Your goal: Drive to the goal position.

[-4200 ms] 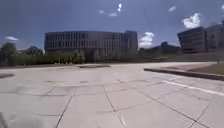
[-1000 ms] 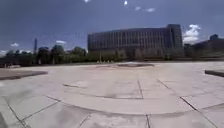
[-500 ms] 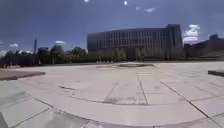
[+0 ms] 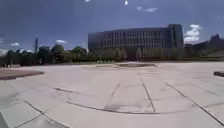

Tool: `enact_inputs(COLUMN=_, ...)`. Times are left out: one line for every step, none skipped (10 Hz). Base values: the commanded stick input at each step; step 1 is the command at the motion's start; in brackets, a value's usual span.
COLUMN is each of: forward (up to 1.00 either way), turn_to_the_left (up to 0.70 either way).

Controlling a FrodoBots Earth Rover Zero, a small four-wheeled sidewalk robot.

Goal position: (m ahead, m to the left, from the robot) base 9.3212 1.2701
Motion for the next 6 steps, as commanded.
enact_inputs(forward=0.50, turn_to_the_left=0.00)
enact_inputs(forward=0.50, turn_to_the_left=0.00)
enact_inputs(forward=0.50, turn_to_the_left=0.02)
enact_inputs(forward=0.50, turn_to_the_left=0.17)
enact_inputs(forward=0.50, turn_to_the_left=0.43)
enact_inputs(forward=0.50, turn_to_the_left=0.50)
